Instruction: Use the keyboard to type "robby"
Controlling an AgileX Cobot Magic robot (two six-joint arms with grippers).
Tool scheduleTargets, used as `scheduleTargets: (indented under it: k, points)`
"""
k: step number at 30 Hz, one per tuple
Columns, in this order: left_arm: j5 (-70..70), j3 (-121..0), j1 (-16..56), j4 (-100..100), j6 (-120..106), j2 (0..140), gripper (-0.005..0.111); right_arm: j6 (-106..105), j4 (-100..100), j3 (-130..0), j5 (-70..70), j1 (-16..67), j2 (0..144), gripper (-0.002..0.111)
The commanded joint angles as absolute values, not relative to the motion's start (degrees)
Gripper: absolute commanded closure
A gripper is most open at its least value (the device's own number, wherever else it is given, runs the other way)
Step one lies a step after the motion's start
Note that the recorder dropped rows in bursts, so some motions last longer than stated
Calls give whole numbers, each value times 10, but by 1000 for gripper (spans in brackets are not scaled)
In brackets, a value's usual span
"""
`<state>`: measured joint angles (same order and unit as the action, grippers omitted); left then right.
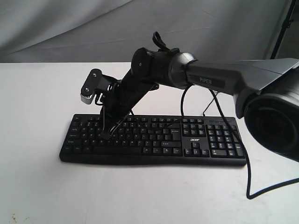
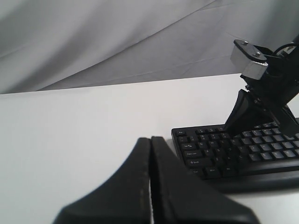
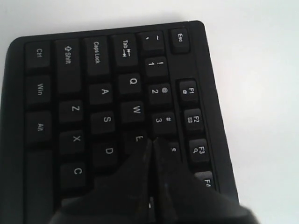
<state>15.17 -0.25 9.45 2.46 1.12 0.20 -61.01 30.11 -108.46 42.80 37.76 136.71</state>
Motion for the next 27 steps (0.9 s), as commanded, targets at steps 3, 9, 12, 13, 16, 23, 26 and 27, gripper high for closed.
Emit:
scheduleTargets:
  k: [3,9,12,13,16,23,26,27]
  points:
    - [149,0,98,27,13,0,107,-612,299,-1088,426,379,1364,108]
    - [149,0,98,27,13,0,107,-612,299,-1088,426,379,1364,108]
    - [149,0,98,27,13,0,107,-612,299,-1088,424,379,1364,108]
    - [149,0,98,27,13,0,107,-610,299,-1088,422,379,1364,108]
    - [149,0,98,27,13,0,107,-608,299,-1088,418,379,1364,108]
    - [149,0,98,27,13,0,107,-596,284,-1088,418,380,1364,108]
    - [149,0,98,27,13,0,107,-594,284,-1088,413,380,1364,108]
    - [149,0,98,27,13,0,107,-594,284,-1088,412,380,1364,108]
